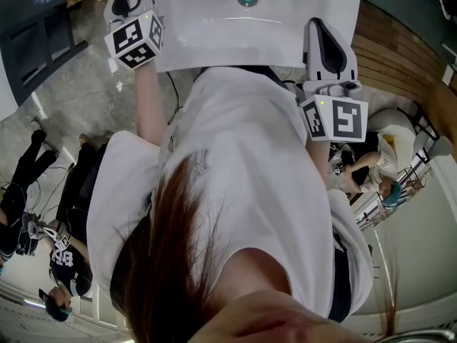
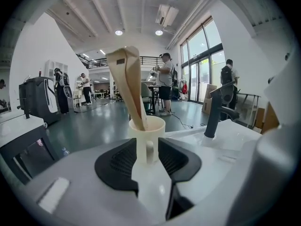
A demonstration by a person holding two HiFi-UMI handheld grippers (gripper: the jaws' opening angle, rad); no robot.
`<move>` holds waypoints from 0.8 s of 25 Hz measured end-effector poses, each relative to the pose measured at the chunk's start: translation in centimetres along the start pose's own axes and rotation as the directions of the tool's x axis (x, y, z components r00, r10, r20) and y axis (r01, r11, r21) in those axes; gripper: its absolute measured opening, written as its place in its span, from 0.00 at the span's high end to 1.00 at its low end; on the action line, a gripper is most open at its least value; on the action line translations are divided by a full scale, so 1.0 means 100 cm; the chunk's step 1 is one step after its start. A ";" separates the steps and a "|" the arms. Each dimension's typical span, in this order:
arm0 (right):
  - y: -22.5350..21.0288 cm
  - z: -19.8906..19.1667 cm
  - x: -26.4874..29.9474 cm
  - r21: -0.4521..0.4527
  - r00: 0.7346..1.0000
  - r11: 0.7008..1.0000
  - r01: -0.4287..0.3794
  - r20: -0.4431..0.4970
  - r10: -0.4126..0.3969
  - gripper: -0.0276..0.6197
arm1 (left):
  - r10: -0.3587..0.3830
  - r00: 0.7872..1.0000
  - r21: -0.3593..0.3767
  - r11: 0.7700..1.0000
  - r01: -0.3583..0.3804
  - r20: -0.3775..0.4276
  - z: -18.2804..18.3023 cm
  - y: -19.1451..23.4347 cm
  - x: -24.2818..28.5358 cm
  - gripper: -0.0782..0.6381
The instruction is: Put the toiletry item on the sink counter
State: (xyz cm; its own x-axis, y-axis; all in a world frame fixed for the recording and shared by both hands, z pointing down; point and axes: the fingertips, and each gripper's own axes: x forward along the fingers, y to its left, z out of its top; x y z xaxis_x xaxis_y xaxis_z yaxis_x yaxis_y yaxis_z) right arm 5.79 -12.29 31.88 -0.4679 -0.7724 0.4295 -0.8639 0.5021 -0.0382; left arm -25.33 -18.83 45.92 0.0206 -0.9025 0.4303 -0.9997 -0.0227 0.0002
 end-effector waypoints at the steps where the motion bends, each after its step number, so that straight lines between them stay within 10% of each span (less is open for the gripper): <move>1: 0.001 0.000 0.001 0.000 1.000 1.000 -0.003 0.001 0.003 0.94 | 0.001 1.000 -0.001 1.000 -0.001 0.002 0.002 0.000 -0.002 0.70; 20: -0.007 0.003 -0.002 -0.016 1.000 1.000 -0.007 0.023 0.007 0.94 | -0.026 0.999 -0.008 1.000 0.026 0.034 0.022 -0.019 -0.029 0.82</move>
State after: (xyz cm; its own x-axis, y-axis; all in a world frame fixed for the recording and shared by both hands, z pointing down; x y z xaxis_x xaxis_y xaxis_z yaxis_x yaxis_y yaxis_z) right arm 6.47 -12.61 31.49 -0.4783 -0.7777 0.4079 -0.8577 0.5135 -0.0266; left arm -23.49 -17.12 42.65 0.0469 -0.9156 0.3993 -0.9989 -0.0431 0.0184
